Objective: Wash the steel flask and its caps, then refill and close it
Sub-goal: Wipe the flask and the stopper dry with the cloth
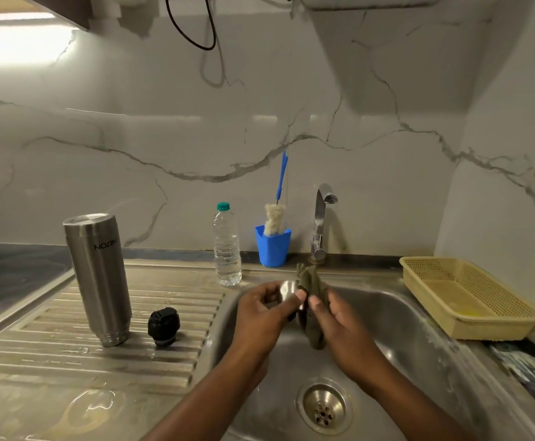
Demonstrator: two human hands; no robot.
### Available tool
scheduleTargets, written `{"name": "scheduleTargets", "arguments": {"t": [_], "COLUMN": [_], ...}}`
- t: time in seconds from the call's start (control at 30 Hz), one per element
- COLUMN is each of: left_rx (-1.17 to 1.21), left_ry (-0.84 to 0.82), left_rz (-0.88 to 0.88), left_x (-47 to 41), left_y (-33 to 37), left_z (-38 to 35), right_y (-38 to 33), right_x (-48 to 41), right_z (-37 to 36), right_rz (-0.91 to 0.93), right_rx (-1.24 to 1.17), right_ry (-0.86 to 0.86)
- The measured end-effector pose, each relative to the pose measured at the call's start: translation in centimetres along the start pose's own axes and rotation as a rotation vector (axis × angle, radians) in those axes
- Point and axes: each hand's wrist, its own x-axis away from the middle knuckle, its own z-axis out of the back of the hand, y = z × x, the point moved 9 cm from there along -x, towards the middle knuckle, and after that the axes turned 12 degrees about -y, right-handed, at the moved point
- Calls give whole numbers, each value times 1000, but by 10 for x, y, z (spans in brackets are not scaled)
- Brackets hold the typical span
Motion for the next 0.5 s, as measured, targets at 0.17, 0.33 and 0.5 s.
{"name": "scheduleTargets", "arguments": {"t": [0.17, 0.33, 0.5], "left_rx": [184, 200, 239], "left_ry": [82, -84, -33], "left_rz": [59, 55, 51], "left_x": [-2, -1, -4], "left_y": [-15, -13, -9], "left_z": [13, -10, 1], "right_y": [-11, 4, 20], "right_x": [2, 0, 1], "right_z": [-20, 8, 1], "right_rz": [87, -48, -149], "right_rx": [190, -13, 10], "right_ry": [-64, 79, 60]}}
